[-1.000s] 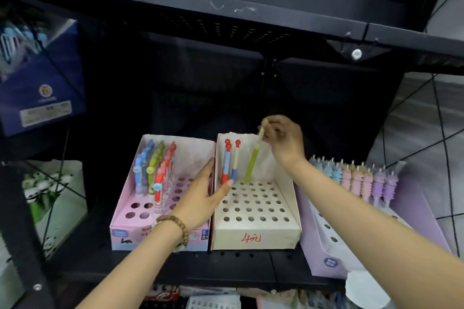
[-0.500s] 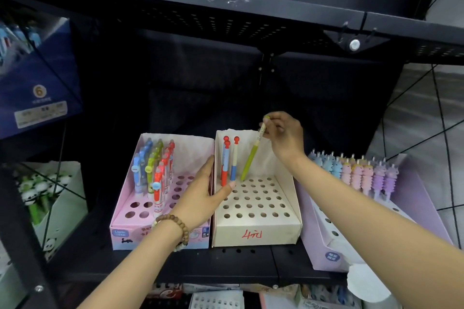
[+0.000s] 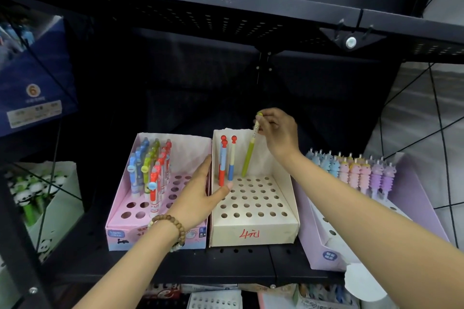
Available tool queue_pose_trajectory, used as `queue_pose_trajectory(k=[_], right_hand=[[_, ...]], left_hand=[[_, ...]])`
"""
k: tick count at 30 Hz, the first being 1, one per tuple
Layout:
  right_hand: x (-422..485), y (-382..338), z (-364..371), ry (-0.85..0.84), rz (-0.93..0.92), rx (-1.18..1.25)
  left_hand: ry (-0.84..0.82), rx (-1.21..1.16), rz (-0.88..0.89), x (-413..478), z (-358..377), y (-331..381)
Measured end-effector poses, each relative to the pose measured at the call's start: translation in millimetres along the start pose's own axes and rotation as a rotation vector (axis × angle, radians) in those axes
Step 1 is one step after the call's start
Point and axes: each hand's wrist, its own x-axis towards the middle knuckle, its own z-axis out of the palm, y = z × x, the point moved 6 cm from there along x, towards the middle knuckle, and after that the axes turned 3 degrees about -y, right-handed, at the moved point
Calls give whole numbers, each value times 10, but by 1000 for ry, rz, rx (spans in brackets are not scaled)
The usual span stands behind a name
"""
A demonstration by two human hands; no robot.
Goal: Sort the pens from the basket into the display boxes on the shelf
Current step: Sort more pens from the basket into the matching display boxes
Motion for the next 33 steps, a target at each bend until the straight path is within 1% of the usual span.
queue_pose_trajectory(k=[3,5,8,10,14,16,18,22,23,24,28,29,33], right_hand=[[-36,-12,-13,-1,-14,27],[-113,58,6,-22,31,39],[-402,321,163,-145,154,-46],[-600,492,266,-232,237,-50],[-673,599,279,-199,299,40],[-672,614,326,-254,315,21],[-670,634,362,-331,317,-72],[-636,630,413,-481,213,-470],[-638,627,430,-484,202,-495],[-636,617,444,-473,202,-470],[-558,516,395,-311,224,-150],[-545,517,376,-292,223,-139],[-673,628,405,-372,224,-265]], left_hand=[[0,7,8,-11,3,-1],[5,4,8,-14,-3,3],[10,12,11,-16,-2,22],[10,14,18,-20,-3,33],[-1,13,19,-30,-8,42],[-3,16,17,-35,-10,39],[-1,14,21,-34,-9,38],[2,2,24,-30,-9,43],[2,1,26,-31,-10,41],[3,2,30,-32,-13,37],[1,3,34,-28,-6,16],[2,5,31,-26,-4,9],[12,18,41,-11,8,-10]])
